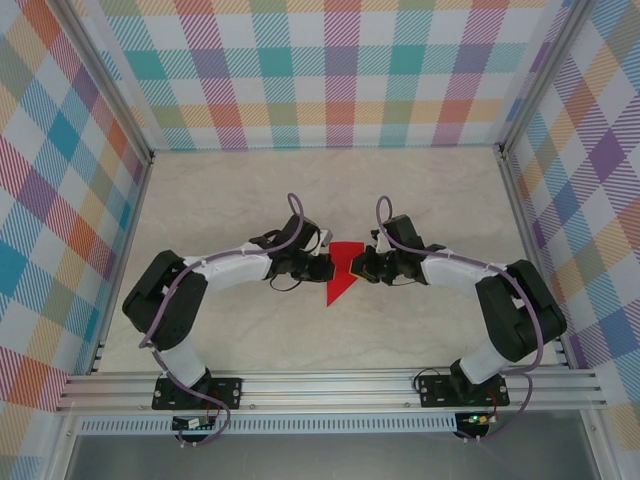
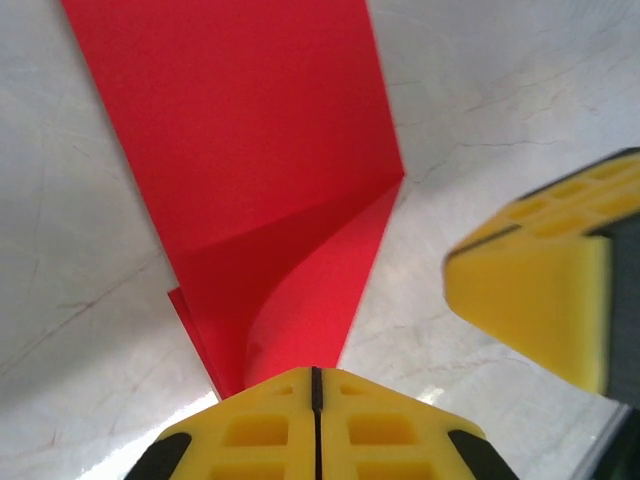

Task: Fold a paper plane with a square sheet of paper (pick it up from the middle)
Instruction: Third fold the triangle at the center of the table.

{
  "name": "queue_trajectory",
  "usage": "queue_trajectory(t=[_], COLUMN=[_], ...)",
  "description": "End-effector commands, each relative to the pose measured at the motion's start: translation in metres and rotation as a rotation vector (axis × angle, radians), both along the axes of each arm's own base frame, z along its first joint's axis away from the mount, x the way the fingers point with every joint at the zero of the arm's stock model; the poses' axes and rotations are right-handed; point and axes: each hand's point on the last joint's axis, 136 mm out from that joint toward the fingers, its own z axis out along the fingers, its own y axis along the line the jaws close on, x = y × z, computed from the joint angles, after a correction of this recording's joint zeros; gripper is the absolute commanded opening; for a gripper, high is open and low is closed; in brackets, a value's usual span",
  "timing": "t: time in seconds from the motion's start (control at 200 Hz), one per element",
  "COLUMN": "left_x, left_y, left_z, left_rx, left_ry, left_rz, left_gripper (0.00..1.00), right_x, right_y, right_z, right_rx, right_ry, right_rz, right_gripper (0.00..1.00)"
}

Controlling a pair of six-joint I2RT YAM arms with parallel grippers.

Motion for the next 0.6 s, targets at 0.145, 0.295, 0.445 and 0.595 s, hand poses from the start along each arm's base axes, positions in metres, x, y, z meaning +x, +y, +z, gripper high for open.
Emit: queue_trajectory(t=[0.145, 0.295, 0.445, 0.595], left_x=[0.026, 0.018, 0.009, 0.002], left_y=[-0.003, 0.003, 0.007, 0.013], left_z=[-0.028, -0.048, -0.062, -0.070], left_rx=[0.059, 0.086, 0.095, 0.122], left_ry=[-0.014, 0.014, 0.050, 0.062], left_rz=[0.041, 0.036, 0.022, 0.013], left_gripper=[0.03, 0.03, 0.02, 0.01], right_x=[-0.005, -0.006, 0.001, 0.008], right_y=[0.012, 0.013, 0.017, 0.018], right_z=[-0.008, -0.016, -0.018, -0.025], right_rx=[0.021, 0.011, 0.011, -0.017], right_ry=[0.026, 0.040, 0.037, 0.039], right_rz=[0.027, 0.022, 0.034, 0.033], right_gripper=[0.08, 0.08, 0.09, 0.09])
